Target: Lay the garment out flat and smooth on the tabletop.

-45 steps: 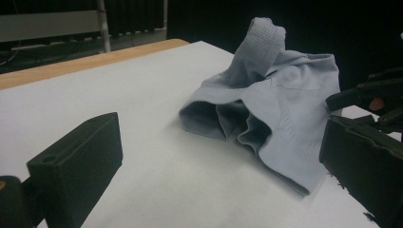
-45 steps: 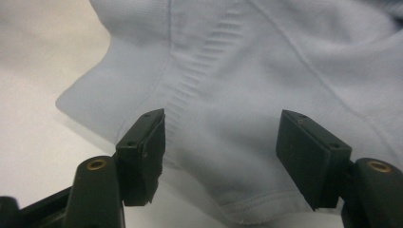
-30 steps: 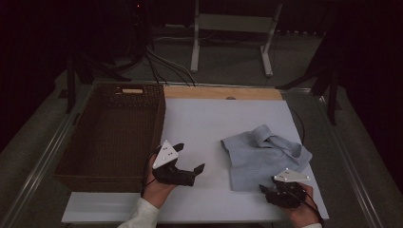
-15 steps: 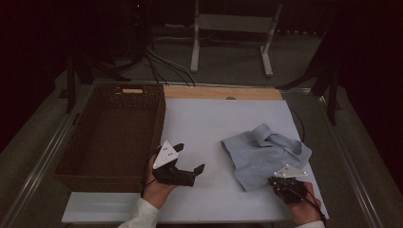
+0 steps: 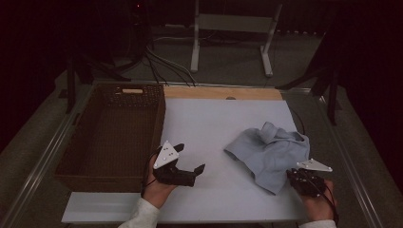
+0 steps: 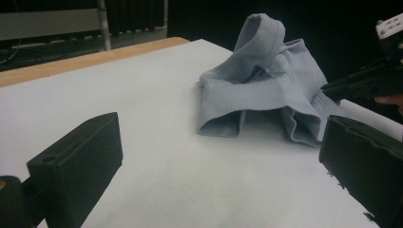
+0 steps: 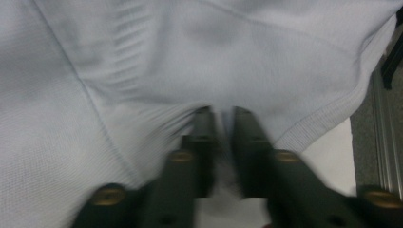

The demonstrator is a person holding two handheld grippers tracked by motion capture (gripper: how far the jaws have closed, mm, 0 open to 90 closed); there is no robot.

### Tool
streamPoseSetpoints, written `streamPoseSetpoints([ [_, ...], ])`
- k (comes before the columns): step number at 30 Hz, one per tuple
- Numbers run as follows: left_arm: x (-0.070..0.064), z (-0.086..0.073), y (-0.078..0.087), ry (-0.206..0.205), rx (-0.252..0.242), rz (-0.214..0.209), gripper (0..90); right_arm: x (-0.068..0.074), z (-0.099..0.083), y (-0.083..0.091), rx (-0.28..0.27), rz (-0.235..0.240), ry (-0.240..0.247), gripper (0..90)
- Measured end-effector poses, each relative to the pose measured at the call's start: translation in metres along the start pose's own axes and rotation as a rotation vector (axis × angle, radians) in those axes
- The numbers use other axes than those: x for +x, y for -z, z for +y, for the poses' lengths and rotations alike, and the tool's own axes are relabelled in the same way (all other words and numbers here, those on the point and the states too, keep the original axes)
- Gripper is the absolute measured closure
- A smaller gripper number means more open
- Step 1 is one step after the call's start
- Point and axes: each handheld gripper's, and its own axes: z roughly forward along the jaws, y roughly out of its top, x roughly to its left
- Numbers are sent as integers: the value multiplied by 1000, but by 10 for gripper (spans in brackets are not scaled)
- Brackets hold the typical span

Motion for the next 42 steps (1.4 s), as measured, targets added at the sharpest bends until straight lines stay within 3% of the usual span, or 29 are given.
streamPoseSetpoints([
  [3, 0, 0, 0, 0, 2, 0, 11, 7, 4, 7, -60, 24, -1, 426],
  [6, 0, 0, -1, -1, 3, -1, 11, 17, 11, 15, -131, 72, -1, 309],
  [15, 0, 0, 0, 0, 2, 0, 11, 50, 28, 23, -214, 187, 65, 218],
  [24, 1, -1, 0, 4, 2, 0, 11, 76, 43, 14, -216, 223, 122, 185],
  [34, 1, -1, 0, 5, 1, 0, 11, 92, 54, -2, -185, 196, 161, 137],
  [37, 1, 0, 0, 6, 0, 0, 11, 99, 59, -16, -136, 151, 191, 112],
  [42, 2, 1, 2, 8, -8, 2, 11, 102, 59, -22, -125, 54, 251, 146],
])
